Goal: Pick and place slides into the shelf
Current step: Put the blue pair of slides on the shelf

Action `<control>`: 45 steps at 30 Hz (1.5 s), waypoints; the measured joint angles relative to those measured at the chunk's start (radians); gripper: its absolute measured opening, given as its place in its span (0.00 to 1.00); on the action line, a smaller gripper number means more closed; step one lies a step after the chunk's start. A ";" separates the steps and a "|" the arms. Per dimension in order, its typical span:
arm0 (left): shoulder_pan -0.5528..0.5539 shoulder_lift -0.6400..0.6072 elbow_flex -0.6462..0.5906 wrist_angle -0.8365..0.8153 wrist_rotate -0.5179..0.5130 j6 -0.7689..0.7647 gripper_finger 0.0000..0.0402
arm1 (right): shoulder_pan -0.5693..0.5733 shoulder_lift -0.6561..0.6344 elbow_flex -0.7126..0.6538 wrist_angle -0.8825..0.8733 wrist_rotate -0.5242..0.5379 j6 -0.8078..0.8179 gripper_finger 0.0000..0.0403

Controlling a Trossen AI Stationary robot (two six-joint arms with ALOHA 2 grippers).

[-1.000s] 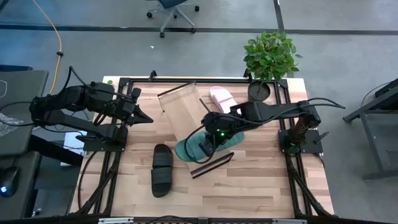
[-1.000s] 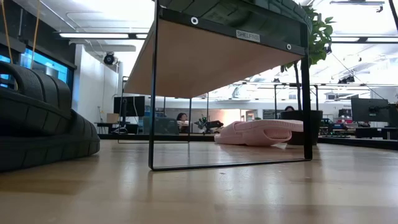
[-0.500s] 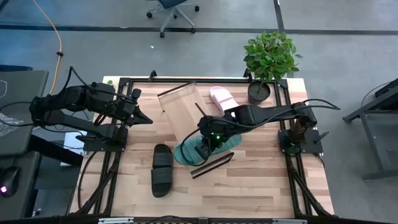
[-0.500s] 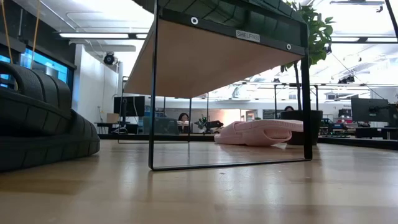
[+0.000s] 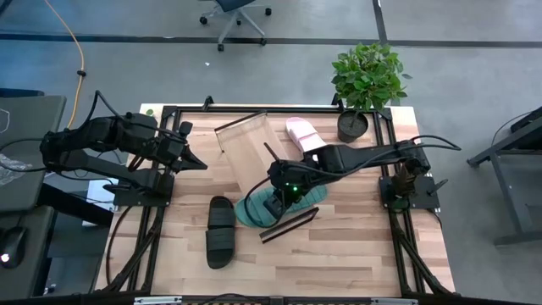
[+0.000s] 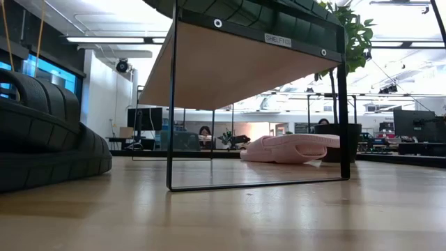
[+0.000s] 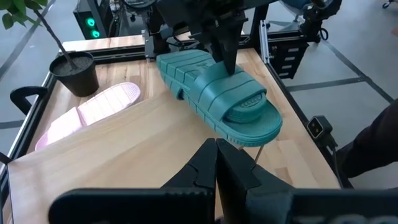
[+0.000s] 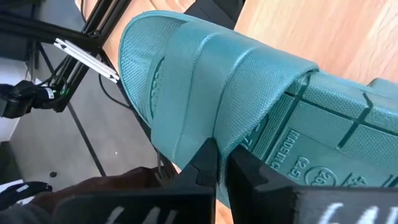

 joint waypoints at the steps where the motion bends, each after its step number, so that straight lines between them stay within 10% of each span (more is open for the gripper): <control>1: 0.000 0.000 0.000 -0.002 0.000 0.000 0.00 | 0.000 0.000 0.000 0.000 0.003 0.003 0.00; 45: 0.000 0.000 0.000 -0.003 0.000 0.006 0.00 | -0.010 0.043 0.000 0.000 -0.008 -0.016 0.00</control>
